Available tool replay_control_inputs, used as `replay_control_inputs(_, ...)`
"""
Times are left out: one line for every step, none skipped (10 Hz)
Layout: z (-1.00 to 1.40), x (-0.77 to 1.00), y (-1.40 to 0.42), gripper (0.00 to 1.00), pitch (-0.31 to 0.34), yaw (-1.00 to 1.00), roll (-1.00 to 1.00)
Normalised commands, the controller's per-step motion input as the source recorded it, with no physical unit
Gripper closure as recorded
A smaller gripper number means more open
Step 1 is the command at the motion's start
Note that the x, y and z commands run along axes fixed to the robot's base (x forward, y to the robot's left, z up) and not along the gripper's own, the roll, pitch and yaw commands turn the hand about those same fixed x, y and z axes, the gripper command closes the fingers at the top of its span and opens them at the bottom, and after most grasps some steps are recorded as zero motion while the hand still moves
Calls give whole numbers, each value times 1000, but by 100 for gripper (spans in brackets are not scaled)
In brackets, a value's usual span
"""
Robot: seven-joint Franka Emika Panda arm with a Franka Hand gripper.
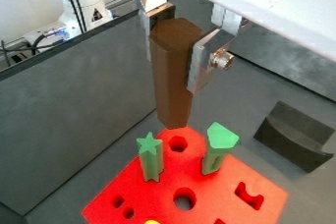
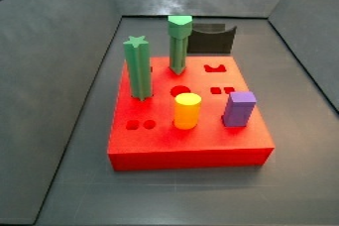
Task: Pick up the hexagon object. Move up. Place the hexagon object on the fixture. Regrasp the hexagon object. Move to above the board. Insert the hexagon object.
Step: Insert the hexagon object.
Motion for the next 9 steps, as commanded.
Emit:
replay_control_inputs(-591,0,120,100,70,-26,60)
replay_control_inputs(-694,-369,180,100,51,-163,41)
replay_control_inputs(-697,-483,249,100,0,-231,0)
replay_control_inputs(-671,-186,474,100,-97,-34,-81)
replay_control_inputs(-629,-297,514,100,-203,-14,-197)
replay_control_inputs(-446,-443,317,100,-289,-211,-260)
replay_control_inputs(-520,-106,286,100,-213,-237,-256)
replay_control_inputs(-634,0,140,100,-171,-349,-189)
replay_control_inputs(-689,-26,0,100,-186,-514,-114)
